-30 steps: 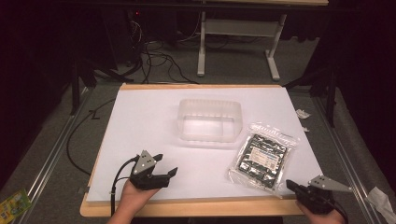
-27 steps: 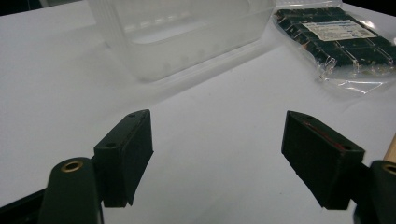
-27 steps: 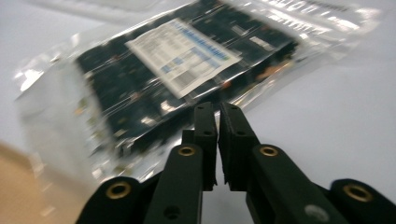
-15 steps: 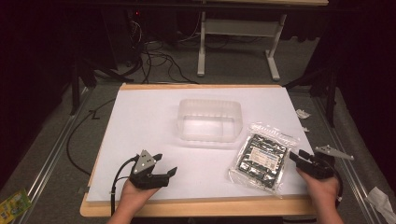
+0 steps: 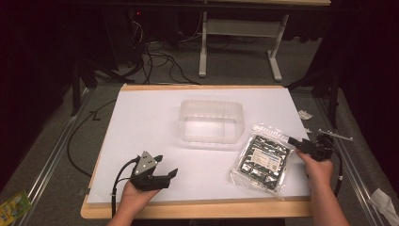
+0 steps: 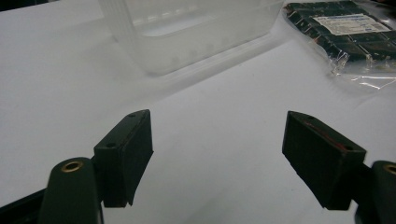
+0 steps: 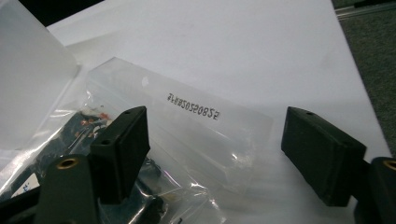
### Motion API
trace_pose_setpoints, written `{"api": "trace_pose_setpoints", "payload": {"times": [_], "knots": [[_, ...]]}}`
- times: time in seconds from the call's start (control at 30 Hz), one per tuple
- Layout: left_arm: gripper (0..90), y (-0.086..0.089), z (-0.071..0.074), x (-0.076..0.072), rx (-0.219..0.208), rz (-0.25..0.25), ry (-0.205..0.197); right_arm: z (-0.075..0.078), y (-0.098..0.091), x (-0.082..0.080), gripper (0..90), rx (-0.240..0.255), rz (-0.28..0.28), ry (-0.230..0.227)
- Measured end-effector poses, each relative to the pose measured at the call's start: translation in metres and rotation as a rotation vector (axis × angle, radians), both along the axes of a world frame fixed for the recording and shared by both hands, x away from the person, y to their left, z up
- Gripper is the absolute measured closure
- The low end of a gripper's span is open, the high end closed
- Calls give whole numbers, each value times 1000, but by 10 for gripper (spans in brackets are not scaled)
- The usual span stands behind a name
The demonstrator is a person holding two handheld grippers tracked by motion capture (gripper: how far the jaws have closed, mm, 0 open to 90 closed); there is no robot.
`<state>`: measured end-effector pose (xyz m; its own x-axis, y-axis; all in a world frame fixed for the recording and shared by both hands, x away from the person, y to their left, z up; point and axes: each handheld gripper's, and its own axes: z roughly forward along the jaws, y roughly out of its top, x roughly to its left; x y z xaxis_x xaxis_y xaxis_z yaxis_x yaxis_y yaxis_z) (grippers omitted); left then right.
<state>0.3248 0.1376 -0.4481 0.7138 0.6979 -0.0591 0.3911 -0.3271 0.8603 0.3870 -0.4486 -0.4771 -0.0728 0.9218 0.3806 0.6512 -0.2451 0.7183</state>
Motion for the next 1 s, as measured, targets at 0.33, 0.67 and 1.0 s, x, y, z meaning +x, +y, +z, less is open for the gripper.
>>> {"api": "trace_pose_setpoints", "payload": {"times": [0.33, 0.67, 1.0], "knots": [[250, 0, 0, 0, 2, 3, 0, 0, 2, -1, 652, 8, 49, -18], [250, 0, 0, 0, 0, 2, -2, 11, 12, -16, 900, -21, 100, -116], [251, 0, 1, -1, -2, -1, -5, 37, 19, -42, 900, -71, 113, -216]]}}
